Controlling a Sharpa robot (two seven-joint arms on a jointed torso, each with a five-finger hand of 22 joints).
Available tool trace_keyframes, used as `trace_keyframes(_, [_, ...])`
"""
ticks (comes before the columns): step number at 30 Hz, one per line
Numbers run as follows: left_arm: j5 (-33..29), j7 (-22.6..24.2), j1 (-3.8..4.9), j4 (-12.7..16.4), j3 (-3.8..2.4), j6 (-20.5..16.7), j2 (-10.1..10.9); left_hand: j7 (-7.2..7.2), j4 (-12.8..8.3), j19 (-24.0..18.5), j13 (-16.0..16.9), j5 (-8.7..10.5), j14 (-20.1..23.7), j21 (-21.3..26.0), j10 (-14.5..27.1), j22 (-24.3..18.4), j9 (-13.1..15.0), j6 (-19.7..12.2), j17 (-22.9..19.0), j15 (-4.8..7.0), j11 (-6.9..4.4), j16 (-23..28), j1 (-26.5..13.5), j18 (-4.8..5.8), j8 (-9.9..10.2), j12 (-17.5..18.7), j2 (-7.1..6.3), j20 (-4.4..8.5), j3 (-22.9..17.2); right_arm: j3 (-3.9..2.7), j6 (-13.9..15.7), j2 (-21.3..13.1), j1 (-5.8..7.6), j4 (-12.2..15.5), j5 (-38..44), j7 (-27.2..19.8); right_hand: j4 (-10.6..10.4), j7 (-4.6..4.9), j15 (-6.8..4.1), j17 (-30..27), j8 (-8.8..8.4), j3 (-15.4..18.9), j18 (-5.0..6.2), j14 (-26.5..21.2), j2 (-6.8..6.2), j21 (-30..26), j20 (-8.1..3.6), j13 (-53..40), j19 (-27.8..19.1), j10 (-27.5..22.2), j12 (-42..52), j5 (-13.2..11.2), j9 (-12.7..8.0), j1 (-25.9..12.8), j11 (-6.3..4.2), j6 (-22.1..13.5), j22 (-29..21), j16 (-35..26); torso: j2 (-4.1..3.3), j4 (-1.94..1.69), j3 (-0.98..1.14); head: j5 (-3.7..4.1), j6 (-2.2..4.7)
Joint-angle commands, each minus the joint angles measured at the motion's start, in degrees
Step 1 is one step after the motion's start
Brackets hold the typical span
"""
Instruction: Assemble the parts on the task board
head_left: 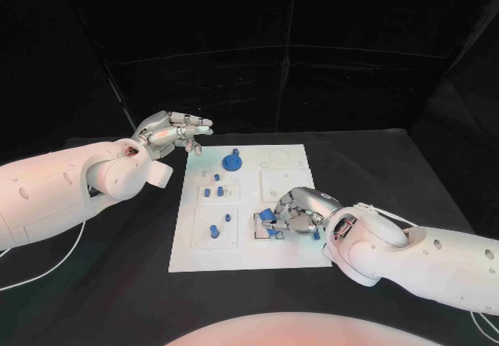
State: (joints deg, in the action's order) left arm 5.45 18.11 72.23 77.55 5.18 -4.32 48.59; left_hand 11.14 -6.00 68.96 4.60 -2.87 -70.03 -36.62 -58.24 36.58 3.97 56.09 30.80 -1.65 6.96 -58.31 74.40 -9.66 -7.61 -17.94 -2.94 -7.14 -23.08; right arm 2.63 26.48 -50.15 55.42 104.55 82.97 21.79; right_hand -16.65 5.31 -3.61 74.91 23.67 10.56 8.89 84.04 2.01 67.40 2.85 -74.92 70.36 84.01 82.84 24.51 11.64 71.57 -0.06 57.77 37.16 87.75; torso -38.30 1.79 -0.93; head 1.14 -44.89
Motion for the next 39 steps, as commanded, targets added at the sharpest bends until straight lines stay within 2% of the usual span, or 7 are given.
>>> trace_keyframes(1, [0.15, 0.01, 0.07, 0.07, 0.0, 0.98, -0.12, 0.14, -0.07, -0.32, 0.08, 0.13, 0.38, 0.31, 0.34, -0.07, 0.0, -0.42, -0.06, -0.01, -0.06, 0.01, 0.35, -0.76, 0.11, -0.33, 0.35, -0.02, 0.19, -0.04, -3.52, 0.79, 0.09, -0.62, -0.41, 3.69, 0.01, -1.67, -0.57, 9.53, 0.65, 0.79, -0.38, 4.84, -0.04, 0.29, -0.6, -5.01, 0.03, 0.5, -0.51, -1.24, 0.45, -1.58, -0.52, 2.25, -0.06, -0.02, -0.02, -0.07, 0.02, -0.28, -0.07])
trace_keyframes(5, [0.15, -0.07, 0.07, 0.03, 0.0, 1.01, -0.14, 0.14, -0.07, -0.32, 0.08, 0.13, 0.38, 0.31, 0.34, -0.07, 0.0, -0.42, -0.06, -0.01, -0.06, 0.01, 0.35, -0.76, 0.11, -0.33, 0.35, -0.02, 0.19, -0.05, -4.73, 1.83, 0.1, -1.22, -0.5, 5.52, 0.02, -2.3, -1.02, 9.42, 1.93, 1.76, -0.39, 4.82, 0.44, 0.23, -1.0, -4.83, 0.02, 0.45, -0.81, -2.8, 1.5, -2.77, -1.07, 3.19, -0.08, -0.09, -0.05, 0.06, 0.01, -0.54, -0.04])
trace_keyframes(9, [0.15, -0.15, 0.07, -0.01, 0.01, 1.08, -0.21, 0.16, -0.03, -0.32, 0.08, 0.13, 0.42, 0.32, 0.38, -0.09, 0.0, -0.44, -0.13, -0.02, -0.05, 0.02, 0.32, -0.76, 0.1, -0.37, 0.42, -0.02, 0.21, -0.05, -4.51, 2.52, 0.1, -1.66, -0.53, 6.78, 0.02, -2.83, -1.42, 9.15, 3.38, 3.26, -0.39, 4.76, 1.05, 0.1, -1.39, -4.73, -0.03, 0.44, -1.11, -7.44, 2.78, -4.83, -1.52, 3.6, -0.19, -0.24, -0.01, 0.09, 0.09, -0.82, 0.02])
trace_keyframes(14, [0.15, -0.21, 0.07, -0.03, 0.03, 1.16, -0.34, 0.16, -0.01, -0.32, 0.07, 0.12, 0.45, 0.34, 0.41, -0.1, 0.0, -0.45, -0.2, -0.03, -0.04, 0.04, 0.33, -0.76, 0.09, -0.39, 0.5, -0.03, 0.19, -0.05, -2.54, 3.21, 0.1, -2.44, -0.68, 7.1, -0.03, -2.86, -1.51, 8.68, 3.89, 3.99, -0.36, 4.67, 1.29, -0.14, -1.52, -4.02, -0.23, 0.02, -1.83, -8.66, 3.42, -5.37, -1.58, 3.1, -0.57, -0.46, -0.02, 0.08, 0.01, -0.65, 0.32])
trace_keyframes(22, [0.15, -0.26, 0.07, -0.03, 0.05, 1.21, -0.37, 0.16, -0.01, -0.32, 0.07, 0.12, 0.49, 0.34, 0.44, -0.1, -0.01, -0.47, -0.28, -0.03, -0.04, 0.08, 0.35, -0.76, 0.09, -0.4, 0.52, -0.03, 0.18, -0.06, -0.62, 3.59, 0.1, -3.11, -0.82, 7.1, -0.1, -2.43, -1.2, 7.11, 5.01, 5.79, -0.23, 4.34, -1.29, -0.88, -1.29, -1.54, -0.93, -1.65, -4.43, -17.81, 5.07, -7.35, -1.19, 0.93, -1.59, -1.29, 0.0, 0.08, 0.06, -0.6, 0.48])
trace_keyframes(29, [0.15, -0.3, 0.07, 0.02, 0.07, 1.2, -0.31, 0.17, -0.01, -0.33, 0.07, 0.12, 0.52, 0.35, 0.47, -0.11, -0.01, -0.49, -0.33, -0.04, -0.04, 0.1, 0.34, -0.76, 0.1, -0.4, 0.54, -0.03, 0.18, -0.06, -0.19, 3.79, 0.1, -3.03, -0.85, 6.48, -0.2, -2.39, -1.15, 6.85, 5.51, 4.74, -0.2, 4.3, -2.63, -1.04, -1.22, -1.43, -1.02, -1.73, -4.68, -19.11, 5.67, -8.56, -1.14, 0.49, -1.74, -1.46, 0.03, 0.06, 0.05, -0.58, 0.62])
trace_keyframes(39, [0.15, -0.32, 0.07, 0.07, 0.09, 1.19, -0.14, 0.17, -0.01, -0.33, 0.07, 0.12, 0.52, 0.35, 0.47, -0.11, -0.01, -0.49, -0.33, -0.04, -0.04, 0.1, 0.34, -0.76, 0.1, -0.4, 0.54, -0.03, 0.18, -0.06, 2.65, 2.87, 0.09, -1.24, -1.39, 0.76, 0.24, -2.84, -1.43, 7.95, 7.12, 2.72, -0.4, 4.57, -2.71, -0.3, -1.41, -2.76, -0.28, -0.85, -3.67, -17.23, 6.99, -6.01, -1.52, 0.81, -0.13, -0.98, -0.02, 0.13, 0.1, -0.88, 0.57])
